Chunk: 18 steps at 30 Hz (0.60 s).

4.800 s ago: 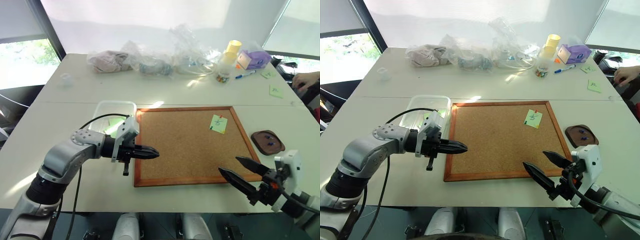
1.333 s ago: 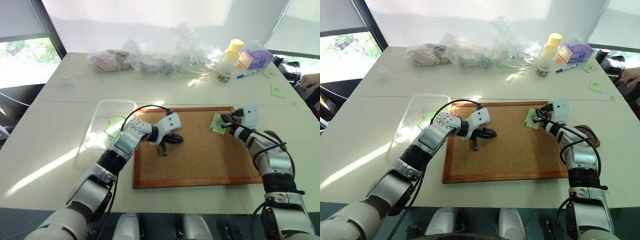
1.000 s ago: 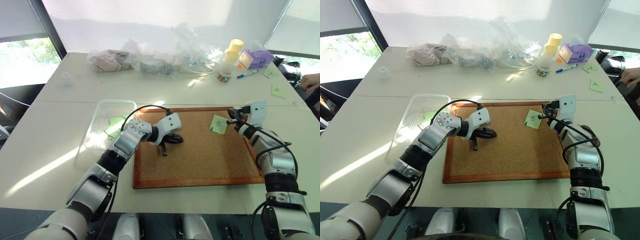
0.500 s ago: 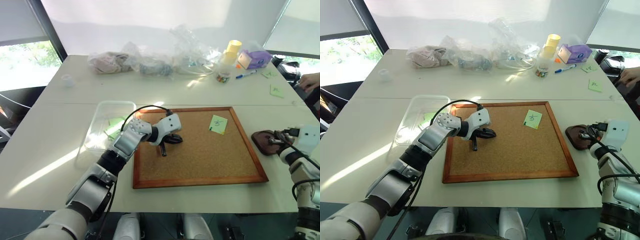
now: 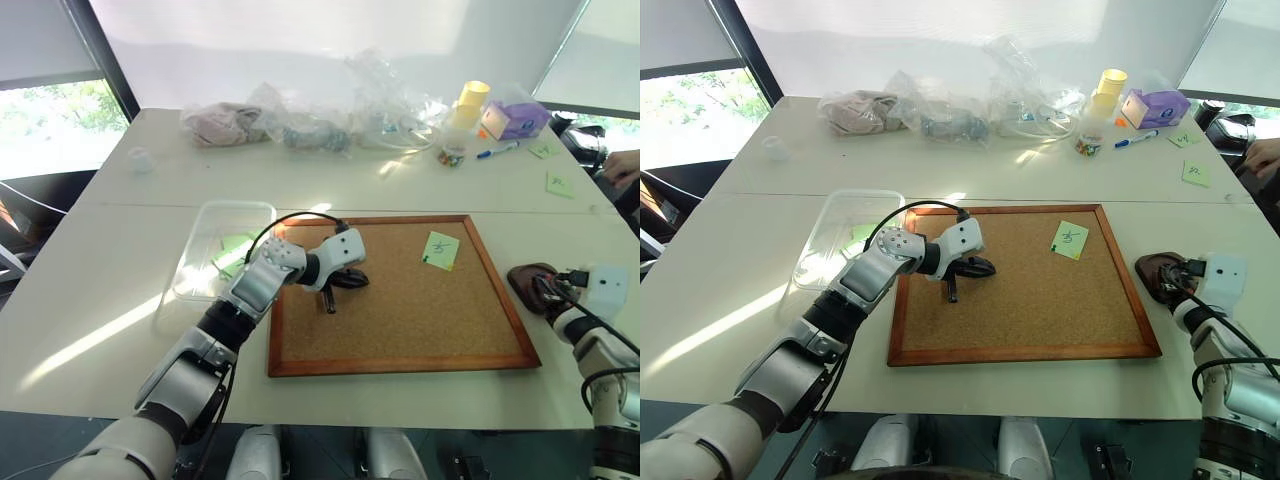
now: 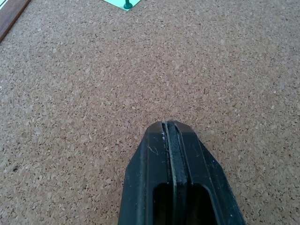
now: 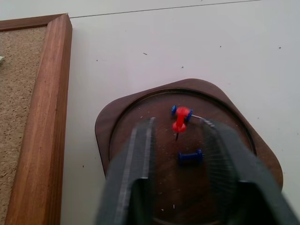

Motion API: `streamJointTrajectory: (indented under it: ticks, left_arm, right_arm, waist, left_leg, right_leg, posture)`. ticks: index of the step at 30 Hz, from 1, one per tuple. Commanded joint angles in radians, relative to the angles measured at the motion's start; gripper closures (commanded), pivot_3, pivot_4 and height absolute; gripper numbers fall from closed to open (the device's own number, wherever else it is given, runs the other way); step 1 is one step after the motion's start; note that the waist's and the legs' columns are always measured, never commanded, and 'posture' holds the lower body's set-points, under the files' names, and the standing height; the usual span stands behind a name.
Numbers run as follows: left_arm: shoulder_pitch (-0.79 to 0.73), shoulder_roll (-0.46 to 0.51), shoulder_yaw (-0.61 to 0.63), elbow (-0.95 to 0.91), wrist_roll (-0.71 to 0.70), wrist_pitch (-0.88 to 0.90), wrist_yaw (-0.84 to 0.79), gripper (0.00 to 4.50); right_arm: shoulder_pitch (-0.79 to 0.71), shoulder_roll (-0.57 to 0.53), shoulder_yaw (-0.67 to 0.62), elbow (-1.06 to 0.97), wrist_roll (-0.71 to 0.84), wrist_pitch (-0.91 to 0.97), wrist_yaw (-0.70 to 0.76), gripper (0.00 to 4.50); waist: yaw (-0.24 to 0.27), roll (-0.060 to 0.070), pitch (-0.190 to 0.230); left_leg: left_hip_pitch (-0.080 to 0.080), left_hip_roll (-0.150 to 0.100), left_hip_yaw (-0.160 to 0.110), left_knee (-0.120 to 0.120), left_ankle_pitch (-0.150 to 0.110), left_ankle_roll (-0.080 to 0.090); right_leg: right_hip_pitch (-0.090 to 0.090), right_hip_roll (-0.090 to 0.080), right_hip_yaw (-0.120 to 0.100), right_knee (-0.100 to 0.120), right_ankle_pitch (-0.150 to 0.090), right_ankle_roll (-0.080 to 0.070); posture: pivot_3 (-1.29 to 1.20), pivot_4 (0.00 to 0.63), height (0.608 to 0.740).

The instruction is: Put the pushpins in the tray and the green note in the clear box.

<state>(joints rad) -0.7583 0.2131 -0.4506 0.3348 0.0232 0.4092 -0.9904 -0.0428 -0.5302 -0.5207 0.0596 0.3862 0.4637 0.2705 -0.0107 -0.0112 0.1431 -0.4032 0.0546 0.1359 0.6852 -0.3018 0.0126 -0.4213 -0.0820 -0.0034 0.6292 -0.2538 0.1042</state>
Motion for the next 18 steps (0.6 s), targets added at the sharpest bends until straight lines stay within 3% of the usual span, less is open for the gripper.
streamJointTrajectory:
  ticks: [1,3,11,18]
  left_arm:
    - [0.004,-0.001,-0.026,0.027,0.023,0.017,-0.004,4.5]
    - [0.004,-0.002,-0.026,0.028,0.022,0.017,-0.005,4.5]
    - [0.005,-0.004,-0.027,0.029,0.021,0.015,-0.007,4.5]
    - [0.0,-0.004,-0.029,0.036,0.023,0.007,-0.012,4.5]
  right_arm:
    - [0.002,-0.005,-0.015,-0.034,-0.009,-0.029,-0.007,1.06]
    - [0.004,-0.005,-0.017,-0.041,-0.012,-0.035,-0.01,0.03]
    - [0.016,0.0,-0.035,-0.116,0.007,-0.085,0.002,0.03]
    - [-0.025,0.01,0.111,-0.248,0.083,-0.021,0.134,0.03]
  waist:
    - [0.0,0.0,0.0]
    - [0.0,0.0,0.0]
    - [0.0,0.0,0.0]
    - [0.0,0.0,0.0]
  left_leg:
    - [0.0,0.0,0.0,0.0,0.0,0.0]
    - [0.0,0.0,0.0,0.0,0.0,0.0]
    - [0.0,0.0,0.0,0.0,0.0,0.0]
    - [0.0,0.0,-0.001,0.0,0.0,0.0]
  right_leg:
    - [0.0,0.0,0.0,0.0,0.0,0.0]
    - [0.0,0.0,0.0,0.0,0.0,0.0]
    - [0.0,0.0,0.0,0.0,0.0,0.0]
    - [0.0,0.0,0.0,0.0,0.0,0.0]
  posture:
    - [0.0,0.15,0.737]
    - [0.0,0.15,0.737]
    - [0.0,0.15,0.737]
    - [0.0,0.15,0.737]
